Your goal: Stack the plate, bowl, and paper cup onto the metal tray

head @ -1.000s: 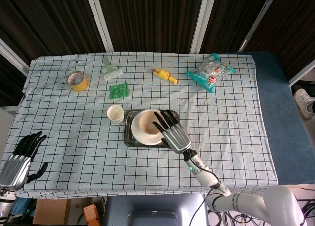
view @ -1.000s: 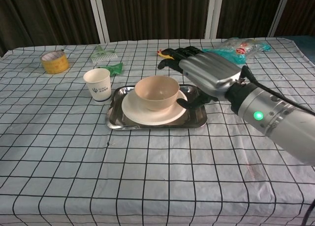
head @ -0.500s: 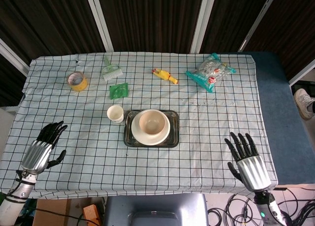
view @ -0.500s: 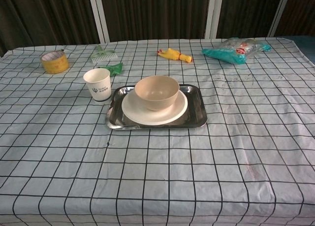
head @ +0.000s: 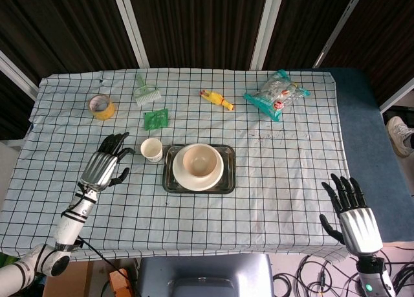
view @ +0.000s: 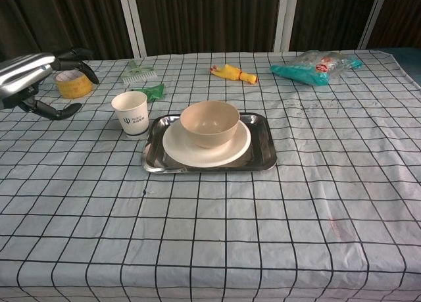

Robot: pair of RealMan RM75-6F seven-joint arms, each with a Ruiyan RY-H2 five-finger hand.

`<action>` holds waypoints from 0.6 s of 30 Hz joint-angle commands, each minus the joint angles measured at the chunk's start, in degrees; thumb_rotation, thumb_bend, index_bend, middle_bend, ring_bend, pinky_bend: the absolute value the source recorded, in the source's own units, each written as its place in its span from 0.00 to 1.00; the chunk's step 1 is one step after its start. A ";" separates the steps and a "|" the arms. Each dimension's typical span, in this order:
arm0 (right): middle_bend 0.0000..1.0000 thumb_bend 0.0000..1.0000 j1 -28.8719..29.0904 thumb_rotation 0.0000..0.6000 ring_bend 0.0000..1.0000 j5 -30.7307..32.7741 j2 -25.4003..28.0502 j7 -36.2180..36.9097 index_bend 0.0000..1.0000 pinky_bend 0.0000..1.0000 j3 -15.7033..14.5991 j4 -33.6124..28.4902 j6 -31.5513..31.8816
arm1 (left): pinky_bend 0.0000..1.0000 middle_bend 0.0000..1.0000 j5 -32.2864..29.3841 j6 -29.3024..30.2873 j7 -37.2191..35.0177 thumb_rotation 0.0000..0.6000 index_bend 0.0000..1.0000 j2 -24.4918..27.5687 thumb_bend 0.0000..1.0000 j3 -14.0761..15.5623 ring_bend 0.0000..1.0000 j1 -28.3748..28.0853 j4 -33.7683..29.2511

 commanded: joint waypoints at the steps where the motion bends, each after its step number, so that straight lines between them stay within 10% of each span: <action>1: 0.00 0.26 -0.36 1.00 0.00 -0.25 0.22 0.36 0.11 0.00 0.49 -0.02 -0.25 | 0.06 0.00 -2.27 -3.14 0.08 1.00 0.34 -4.23 0.41 -1.04 0.00 -3.18 4.24; 18: 0.00 0.26 -1.96 1.00 0.00 -0.44 2.32 1.55 0.09 0.00 1.85 -1.83 -3.68 | 0.05 0.04 -2.67 -2.02 -1.19 1.00 0.43 -18.75 0.38 -0.46 0.00 -9.02 26.03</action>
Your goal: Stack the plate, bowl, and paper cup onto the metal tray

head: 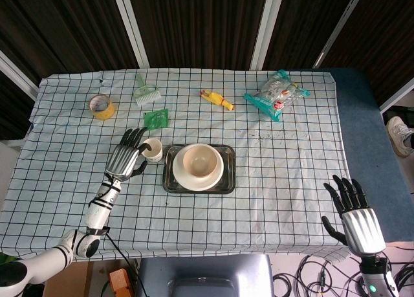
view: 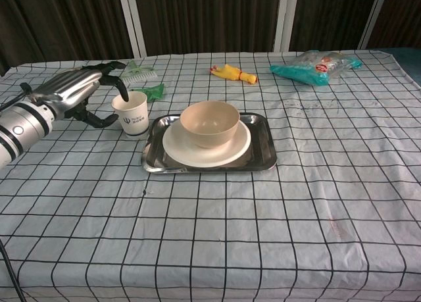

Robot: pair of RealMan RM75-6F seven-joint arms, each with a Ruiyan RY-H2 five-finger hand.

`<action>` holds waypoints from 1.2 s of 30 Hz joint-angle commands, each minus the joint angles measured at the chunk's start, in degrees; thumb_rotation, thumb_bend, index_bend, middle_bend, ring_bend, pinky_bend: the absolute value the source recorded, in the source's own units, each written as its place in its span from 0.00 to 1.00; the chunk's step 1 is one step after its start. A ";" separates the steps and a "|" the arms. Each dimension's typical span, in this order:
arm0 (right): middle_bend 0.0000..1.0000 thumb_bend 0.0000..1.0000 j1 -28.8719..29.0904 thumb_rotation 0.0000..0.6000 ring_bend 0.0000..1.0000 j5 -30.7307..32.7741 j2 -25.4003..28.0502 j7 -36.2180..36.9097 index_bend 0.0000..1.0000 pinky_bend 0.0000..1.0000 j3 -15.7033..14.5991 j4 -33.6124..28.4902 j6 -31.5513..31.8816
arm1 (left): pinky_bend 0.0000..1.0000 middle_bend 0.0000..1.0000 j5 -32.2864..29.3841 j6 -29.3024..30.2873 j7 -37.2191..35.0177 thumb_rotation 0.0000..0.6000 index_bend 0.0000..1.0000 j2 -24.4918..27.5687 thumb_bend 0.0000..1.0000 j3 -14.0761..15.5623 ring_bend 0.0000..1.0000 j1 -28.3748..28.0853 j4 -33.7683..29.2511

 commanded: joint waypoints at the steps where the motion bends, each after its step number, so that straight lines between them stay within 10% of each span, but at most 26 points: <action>1: 0.00 0.26 -0.22 1.00 0.00 0.10 0.28 -0.08 0.09 0.00 0.29 -0.38 -0.43 | 0.05 0.04 0.18 0.12 -1.82 1.00 0.44 -3.45 0.38 0.39 0.00 -1.57 5.78; 22: 0.00 0.26 -1.46 1.00 0.00 -0.18 0.43 -1.29 0.09 0.00 1.90 -0.88 -2.45 | 0.05 0.14 2.21 7.10 -14.92 1.00 0.68 -10.05 0.45 2.05 0.00 -2.80 18.84; 36: 0.00 0.26 -1.92 1.00 0.00 -1.41 1.15 -0.01 0.09 0.00 1.90 -1.43 -3.21 | 0.05 0.12 5.08 8.52 3.91 1.00 0.62 10.39 0.44 4.15 0.00 -1.99 -20.35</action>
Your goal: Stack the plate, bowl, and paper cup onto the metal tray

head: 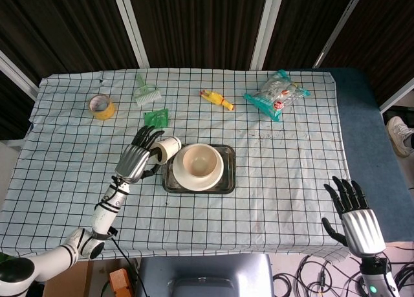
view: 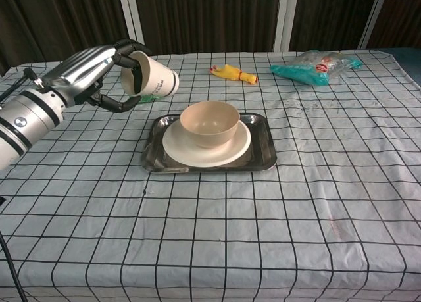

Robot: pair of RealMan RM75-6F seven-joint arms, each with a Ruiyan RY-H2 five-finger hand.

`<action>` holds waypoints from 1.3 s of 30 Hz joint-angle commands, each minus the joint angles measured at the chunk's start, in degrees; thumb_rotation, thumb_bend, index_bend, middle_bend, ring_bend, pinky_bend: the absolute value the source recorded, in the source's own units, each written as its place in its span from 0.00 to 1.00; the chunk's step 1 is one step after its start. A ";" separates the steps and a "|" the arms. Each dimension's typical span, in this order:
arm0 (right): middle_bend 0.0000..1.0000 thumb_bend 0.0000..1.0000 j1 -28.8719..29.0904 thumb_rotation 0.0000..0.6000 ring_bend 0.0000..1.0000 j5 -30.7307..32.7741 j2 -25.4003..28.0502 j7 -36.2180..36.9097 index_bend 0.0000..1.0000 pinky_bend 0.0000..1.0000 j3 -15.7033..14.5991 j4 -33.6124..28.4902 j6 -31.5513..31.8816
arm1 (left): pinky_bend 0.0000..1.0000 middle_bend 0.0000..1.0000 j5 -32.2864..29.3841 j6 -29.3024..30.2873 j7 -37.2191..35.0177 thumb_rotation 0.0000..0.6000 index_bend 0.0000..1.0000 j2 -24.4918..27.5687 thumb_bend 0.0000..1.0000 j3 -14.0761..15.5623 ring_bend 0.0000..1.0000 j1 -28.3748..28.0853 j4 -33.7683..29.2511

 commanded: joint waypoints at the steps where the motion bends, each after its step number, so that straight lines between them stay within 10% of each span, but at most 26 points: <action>1: 0.00 0.26 -0.09 1.00 0.00 -0.31 0.21 0.36 0.09 0.00 -0.11 -0.11 -0.10 | 0.05 0.11 -0.09 -2.77 13.17 1.00 0.61 11.31 0.43 0.83 0.00 0.19 -19.16; 11: 0.00 0.26 -0.08 1.00 0.00 -1.31 0.38 0.54 0.09 0.00 -0.59 0.01 -0.90 | 0.04 0.11 -8.39 -12.11 23.57 1.00 0.59 16.21 0.42 -1.23 0.00 -2.22 -32.37; 39: 0.00 0.26 -0.61 1.00 0.00 -0.78 2.11 3.09 0.08 0.00 0.27 -0.97 -1.60 | 0.04 0.11 -12.55 -17.56 16.21 1.00 0.56 4.36 0.42 -4.62 0.00 -8.64 -18.31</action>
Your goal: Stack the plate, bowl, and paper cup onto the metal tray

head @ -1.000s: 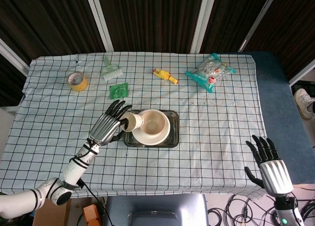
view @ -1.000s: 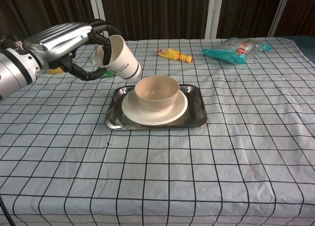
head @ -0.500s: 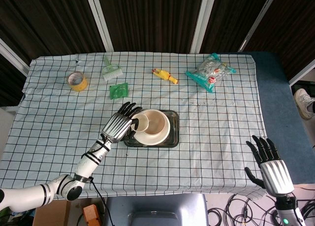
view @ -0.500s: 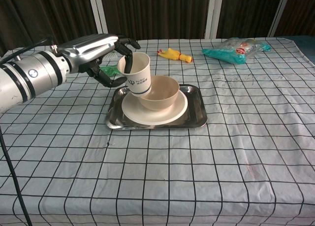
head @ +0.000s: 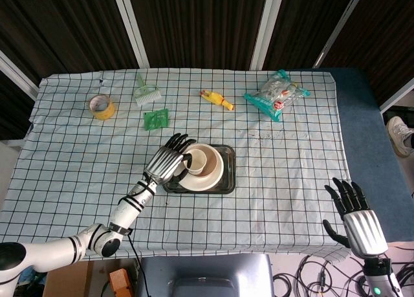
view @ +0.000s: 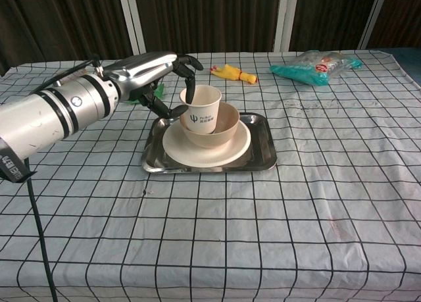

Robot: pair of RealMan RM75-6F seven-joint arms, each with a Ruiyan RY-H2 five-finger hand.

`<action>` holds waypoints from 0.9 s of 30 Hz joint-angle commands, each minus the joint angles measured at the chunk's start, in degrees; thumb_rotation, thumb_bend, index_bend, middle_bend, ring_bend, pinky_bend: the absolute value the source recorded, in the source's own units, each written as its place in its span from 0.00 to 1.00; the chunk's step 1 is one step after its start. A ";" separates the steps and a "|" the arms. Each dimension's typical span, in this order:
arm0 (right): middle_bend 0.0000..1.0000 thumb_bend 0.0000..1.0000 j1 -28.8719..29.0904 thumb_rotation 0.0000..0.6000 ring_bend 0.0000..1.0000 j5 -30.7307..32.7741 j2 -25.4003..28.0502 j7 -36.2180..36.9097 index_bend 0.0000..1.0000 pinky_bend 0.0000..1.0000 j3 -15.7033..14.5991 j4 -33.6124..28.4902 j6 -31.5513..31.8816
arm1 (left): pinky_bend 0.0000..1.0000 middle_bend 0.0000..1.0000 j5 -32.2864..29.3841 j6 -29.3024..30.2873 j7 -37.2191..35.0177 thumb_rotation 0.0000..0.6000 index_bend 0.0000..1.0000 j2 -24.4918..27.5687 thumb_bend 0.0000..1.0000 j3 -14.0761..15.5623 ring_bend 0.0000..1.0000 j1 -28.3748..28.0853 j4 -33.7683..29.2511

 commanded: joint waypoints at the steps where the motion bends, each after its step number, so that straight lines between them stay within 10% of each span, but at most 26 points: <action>1: 0.00 0.26 -0.08 1.00 0.00 -0.07 0.14 0.18 0.08 0.00 0.01 -0.05 0.06 | 0.04 0.11 0.02 -0.04 -1.56 1.00 0.56 -1.48 0.42 -0.41 0.00 -0.63 2.11; 27: 0.00 0.26 -0.52 1.00 0.00 -0.37 0.98 1.29 0.08 0.00 0.32 -0.58 0.23 | 0.04 0.11 2.61 3.37 -12.52 1.00 0.56 -11.26 0.40 -1.32 0.00 -2.46 18.22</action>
